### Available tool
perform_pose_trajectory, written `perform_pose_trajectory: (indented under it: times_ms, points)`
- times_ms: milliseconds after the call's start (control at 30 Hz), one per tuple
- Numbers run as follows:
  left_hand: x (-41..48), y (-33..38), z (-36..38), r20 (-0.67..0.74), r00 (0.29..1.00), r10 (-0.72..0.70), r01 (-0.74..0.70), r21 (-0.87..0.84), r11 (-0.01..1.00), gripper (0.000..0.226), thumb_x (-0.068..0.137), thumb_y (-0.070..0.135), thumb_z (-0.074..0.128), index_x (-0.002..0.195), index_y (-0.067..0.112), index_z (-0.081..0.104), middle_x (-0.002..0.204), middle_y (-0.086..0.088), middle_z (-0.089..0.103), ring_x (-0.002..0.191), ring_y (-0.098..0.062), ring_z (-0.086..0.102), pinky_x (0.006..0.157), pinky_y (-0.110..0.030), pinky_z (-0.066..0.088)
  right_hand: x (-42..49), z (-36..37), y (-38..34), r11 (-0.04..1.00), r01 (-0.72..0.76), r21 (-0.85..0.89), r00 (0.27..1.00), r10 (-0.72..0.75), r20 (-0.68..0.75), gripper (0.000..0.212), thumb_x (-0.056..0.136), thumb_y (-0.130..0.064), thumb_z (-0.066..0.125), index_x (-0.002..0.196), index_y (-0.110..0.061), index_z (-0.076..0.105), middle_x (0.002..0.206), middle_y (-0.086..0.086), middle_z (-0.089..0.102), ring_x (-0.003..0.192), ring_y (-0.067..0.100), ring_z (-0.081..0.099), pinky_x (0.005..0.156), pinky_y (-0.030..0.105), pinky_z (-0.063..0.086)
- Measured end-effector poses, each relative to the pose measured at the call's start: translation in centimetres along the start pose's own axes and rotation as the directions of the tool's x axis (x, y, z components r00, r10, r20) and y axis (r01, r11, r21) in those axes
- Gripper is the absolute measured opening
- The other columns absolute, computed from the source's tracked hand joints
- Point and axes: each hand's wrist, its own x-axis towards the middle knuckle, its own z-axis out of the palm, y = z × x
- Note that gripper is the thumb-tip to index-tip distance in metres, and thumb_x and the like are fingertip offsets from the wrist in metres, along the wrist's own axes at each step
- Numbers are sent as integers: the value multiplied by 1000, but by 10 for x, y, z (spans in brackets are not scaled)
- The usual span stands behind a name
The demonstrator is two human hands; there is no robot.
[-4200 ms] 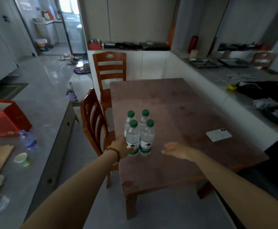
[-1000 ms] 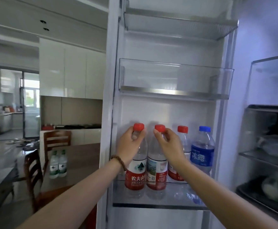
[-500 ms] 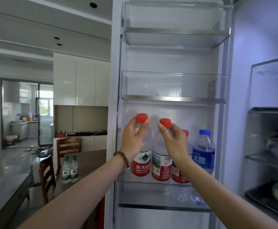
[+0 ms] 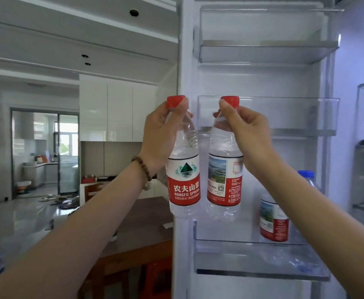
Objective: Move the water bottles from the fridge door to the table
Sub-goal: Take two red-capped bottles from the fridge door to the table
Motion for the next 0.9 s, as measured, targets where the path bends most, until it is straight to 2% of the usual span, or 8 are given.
perform_pose_trajectory:
  times_ms: [100,200,367,500,567,700,767,900]
  points:
    - [5,4,-47,-17,1000,3,-2,43,999,23,90,36,54,75,21,65,72,8,70,71,-13,69,66,-21,55,-4,47,-5,997,-66,49,996,64,59,33,80,-45,65,88,-13,72,81,-2,76,76,10,72,85,35,52]
    - [6,-2,-101,-29,998,-63,65,70,995,22,90,36,53,83,19,65,77,7,70,75,-15,69,71,-24,57,-14,103,1,989,-118,89,987,107,119,30,82,-42,65,86,-13,72,79,-3,76,76,9,72,70,21,52]
    - [6,-32,-197,-53,990,-133,140,153,978,19,88,38,57,86,22,66,88,-1,71,90,-24,68,81,-34,55,-28,195,30,974,-186,128,973,165,160,37,83,-45,61,93,-11,71,87,2,75,83,15,71,81,32,52]
    - [4,-66,-269,-134,970,-201,224,193,955,23,85,43,58,88,22,66,85,6,71,81,-11,68,68,-19,54,-31,267,57,936,-270,227,955,231,186,35,82,-38,66,100,-8,69,88,1,74,75,5,71,62,14,51]
    - [-1,-89,-301,-182,949,-257,287,164,944,27,85,44,58,95,20,65,86,8,70,77,-4,68,63,-14,51,-30,298,75,935,-294,199,945,253,210,34,80,-41,66,96,-11,70,82,-3,74,70,3,70,58,12,50]
    - [-10,-141,-347,-245,905,-346,392,169,904,32,83,48,58,105,24,59,89,13,70,85,-4,67,76,-28,53,-27,353,121,922,-351,163,917,302,261,33,80,-45,65,85,-13,70,67,-9,72,60,2,67,49,11,48]
    - [-15,-172,-361,-253,895,-367,418,186,889,33,84,47,57,106,22,59,93,9,69,88,-7,66,82,-33,53,-25,377,151,917,-376,136,902,328,281,27,79,-45,66,84,-19,70,74,-10,74,69,3,70,58,17,51]
    - [-19,-242,-376,-230,884,-407,457,234,858,34,86,45,54,106,18,60,97,2,69,89,-11,66,78,-31,54,-15,417,218,913,-394,103,890,351,291,18,78,-44,68,82,-26,69,90,-3,75,90,15,69,88,41,52]
